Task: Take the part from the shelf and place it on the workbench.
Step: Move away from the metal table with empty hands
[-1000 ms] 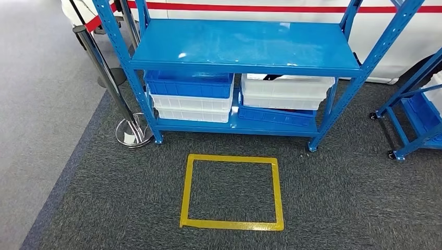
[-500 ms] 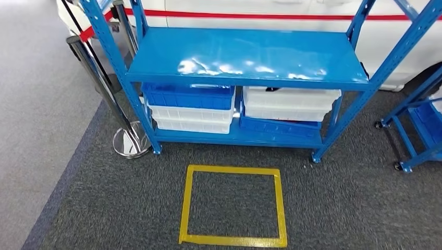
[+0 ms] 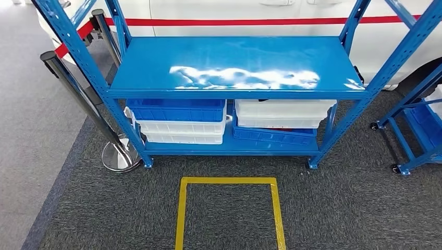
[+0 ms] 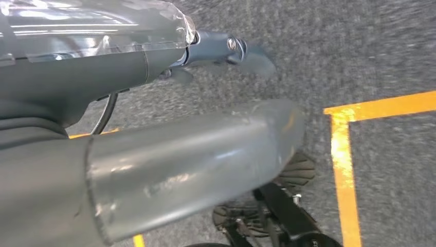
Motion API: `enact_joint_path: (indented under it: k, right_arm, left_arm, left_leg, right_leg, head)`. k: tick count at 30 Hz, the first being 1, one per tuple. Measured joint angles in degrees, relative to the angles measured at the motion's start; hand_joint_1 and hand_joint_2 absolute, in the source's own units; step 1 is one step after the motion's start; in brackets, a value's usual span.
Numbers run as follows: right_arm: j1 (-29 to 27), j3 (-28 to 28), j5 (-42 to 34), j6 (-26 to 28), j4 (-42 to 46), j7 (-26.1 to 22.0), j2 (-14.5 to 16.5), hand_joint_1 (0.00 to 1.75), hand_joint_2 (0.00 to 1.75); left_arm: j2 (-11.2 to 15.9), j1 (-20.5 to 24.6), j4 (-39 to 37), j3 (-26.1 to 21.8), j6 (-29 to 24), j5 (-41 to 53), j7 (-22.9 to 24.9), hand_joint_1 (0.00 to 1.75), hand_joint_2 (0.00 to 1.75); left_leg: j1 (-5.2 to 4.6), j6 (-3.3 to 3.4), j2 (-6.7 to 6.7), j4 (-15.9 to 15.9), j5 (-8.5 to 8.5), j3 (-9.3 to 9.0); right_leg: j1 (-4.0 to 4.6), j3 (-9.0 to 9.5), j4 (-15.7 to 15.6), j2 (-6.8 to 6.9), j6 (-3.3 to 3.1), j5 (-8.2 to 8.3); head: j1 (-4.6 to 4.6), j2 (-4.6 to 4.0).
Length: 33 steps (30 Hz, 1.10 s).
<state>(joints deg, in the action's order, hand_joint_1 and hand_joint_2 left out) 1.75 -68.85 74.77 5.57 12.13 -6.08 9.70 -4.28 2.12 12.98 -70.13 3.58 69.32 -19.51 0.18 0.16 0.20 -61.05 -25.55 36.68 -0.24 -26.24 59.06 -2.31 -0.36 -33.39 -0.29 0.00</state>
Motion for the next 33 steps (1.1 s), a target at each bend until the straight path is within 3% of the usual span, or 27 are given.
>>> enact_joint_path:
  k: [2,3,4,6,8,9,10,12,13,14,17,19,22,23,24,25,27,29,33]
  right_arm:
    - [0.0,0.0,0.2,0.0,0.0,0.0,0.0,0.0,0.0]
    - [0.1,0.0,0.3,0.0,0.0,0.0,0.0,0.0,0.0]
    - [0.1,0.0,0.4,0.0,0.0,0.0,0.0,0.0,0.0]
    - [0.3,0.0,0.4,0.0,0.0,0.0,0.0,0.0,0.0]
    - [0.3,0.0,0.5,0.0,0.0,0.0,0.0,0.0,0.0]
    - [0.2,0.0,0.5,0.0,0.0,0.0,0.0,0.0,0.0]
    - [0.1,0.0,0.5,0.0,0.0,0.0,-0.1,0.0,0.0]
    - [-0.2,0.0,0.5,0.0,0.0,0.0,-0.1,0.0,0.0]
    - [-0.2,0.0,0.5,0.0,0.0,0.0,-0.1,0.0,0.0]
    - [-0.2,0.0,0.5,0.0,0.0,0.0,-0.1,0.0,0.0]
    - [0.0,0.0,0.5,0.0,0.0,0.0,0.0,0.0,0.0]
    - [0.0,0.0,0.5,0.0,0.0,0.0,0.0,0.0,0.0]
    - [0.1,0.0,0.5,0.0,0.0,0.0,0.0,0.0,0.0]
    - [0.1,0.0,0.5,0.0,0.0,0.1,0.0,0.0,0.0]
    - [0.0,0.0,0.5,0.0,0.0,0.1,0.0,0.0,0.0]
    - [0.0,0.0,0.5,0.0,0.0,0.1,0.0,0.0,0.0]
    - [0.0,0.0,0.5,-0.1,0.0,0.2,0.1,0.0,0.0]
    - [0.1,0.0,0.6,-0.2,0.0,0.3,0.2,0.0,0.0]
    - [0.3,-0.1,0.6,-0.2,0.0,0.4,0.3,0.0,0.0]
  left_arm:
    - [0.0,0.0,0.0,0.0,0.0,0.1,0.0,0.0,0.0]
    - [0.0,0.0,0.0,0.0,0.0,0.1,0.0,0.0,0.0]
    - [0.0,0.1,0.0,0.0,0.0,0.1,0.0,0.0,0.0]
    - [0.0,0.2,0.0,0.0,0.0,0.1,-0.1,0.0,0.0]
    - [0.0,0.2,0.0,0.0,0.0,0.1,-0.1,0.0,0.0]
    - [0.0,0.2,0.0,0.0,0.0,0.1,-0.1,0.0,0.0]
    - [0.0,0.1,0.0,0.0,0.0,0.1,0.0,0.0,0.0]
    - [0.0,0.1,0.0,0.0,0.0,0.1,0.0,0.0,0.0]
    - [0.0,0.1,0.0,0.0,0.0,0.1,0.0,0.0,0.0]
    - [0.0,0.2,0.0,0.0,0.0,0.1,0.0,0.0,0.0]
    - [0.0,0.4,0.0,0.0,0.0,0.1,0.0,0.0,0.0]
    - [0.0,0.5,0.0,0.0,0.0,0.1,0.0,0.0,0.0]
    - [0.0,0.5,0.0,0.0,0.0,0.1,0.0,0.0,0.0]
    - [0.0,0.4,0.0,0.0,0.0,0.2,0.0,0.0,0.0]
    - [0.0,0.3,0.0,0.0,0.0,0.2,0.1,0.0,0.0]
    - [0.0,0.2,0.0,0.0,-0.1,0.3,0.1,0.0,0.0]
    - [0.1,0.1,0.0,0.0,-0.3,0.3,0.1,0.0,0.0]
    - [0.2,0.0,0.0,0.0,-0.4,0.4,0.1,0.0,0.0]
    - [0.2,0.1,0.0,0.0,-0.5,0.4,0.2,0.0,0.0]
  left_leg:
    - [0.21,0.87,-0.14,1.0,-0.26,-1.45]
    - [0.32,1.26,-0.16,1.5,-0.46,-2.46]
    - [0.43,1.56,-0.13,2.0,-0.74,-3.4]
    - [0.42,1.9,0.0,2.6,-1.57,-4.88]
    - [0.44,1.82,0.0,2.7,-2.75,-6.38]
    - [0.44,1.7,-0.03,2.8,-3.45,-7.33]
    - [0.45,1.55,-0.04,2.8,-4.16,-8.34]
    - [0.38,1.11,0.0,2.7,-5.67,-10.09]
    - [0.28,0.77,0.02,2.7,-6.37,-10.62]
    - [0.18,0.39,0.04,2.8,-6.87,-11.27]
    - [0.08,-0.57,0.07,2.0,-6.94,-12.41]
    - [0.24,-0.93,0.03,-2.2,-7.34,-10.38]
    - [0.37,-1.51,0.0,-11.2,-11.49,-3.79]
    - [0.39,-1.61,0.0,-12.4,-12.65,-2.12]
    - [0.39,-1.62,0.0,-12.0,-12.68,-1.17]
    - [0.37,-1.48,0.0,-10.0,-11.23,-0.92]
    - [0.12,-0.79,-0.11,-3.9,-5.07,-1.29]
    - [-0.29,-0.01,-0.32,-0.3,-1.18,-1.55]
    - [-0.04,1.14,-0.42,1.1,-0.2,-2.42]
  right_leg:
    - [0.0,0.31,1.0,0.41,0.65,0.17]
    - [0.0,-0.46,2.8,0.76,0.95,0.17]
    - [-0.06,-2.05,5.6,1.13,1.19,-0.28]
    - [-0.21,-6.95,12.2,1.63,1.6,-2.67]
    - [-0.43,-10.9,15.3,1.77,1.83,-4.63]
    - [-0.5,-11.76,14.5,1.85,1.85,-4.04]
    - [-0.53,-11.85,12.2,1.96,1.74,-2.1]
    - [-0.34,-11.31,5.8,2.38,1.17,4.17]
    - [-0.19,-11.09,3.6,2.54,0.83,6.38]
    - [-0.04,-10.97,2.3,2.6,0.51,7.73]
    - [-0.13,-9.58,1.3,2.24,-0.45,7.54]
    - [-0.26,-8.15,0.8,2.11,-1.19,6.92]
    - [-0.1,-6.41,0.6,1.88,-1.77,5.51]
    - [-0.03,-5.75,0.6,1.76,-1.79,5.0]
    - [0.03,-5.01,0.6,1.65,-1.78,4.49]
    - [0.1,-4.22,0.6,1.56,-1.72,3.97]
    - [0.25,-2.8,0.7,1.41,-1.52,2.87]
    - [0.37,-2.21,0.8,1.17,-1.01,1.98]
    - [0.48,-1.69,0.8,1.17,0.32,0.63]
  head:
    - [0.06,0.0]
    - [0.17,0.0]
    - [0.28,0.0]
    - [0.45,0.0]
    - [0.47,0.0]
    - [0.48,0.0]
    - [0.5,0.0]
    - [0.59,0.0]
    - [0.66,0.0]
    - [0.7,0.0]
    - [0.65,0.0]
    - [0.44,0.0]
    - [0.27,0.0]
    - [0.24,0.0]
    - [0.23,0.0]
    - [0.2,0.0]
    - [0.22,0.0]
    - [0.22,0.0]
    - [0.25,0.0]
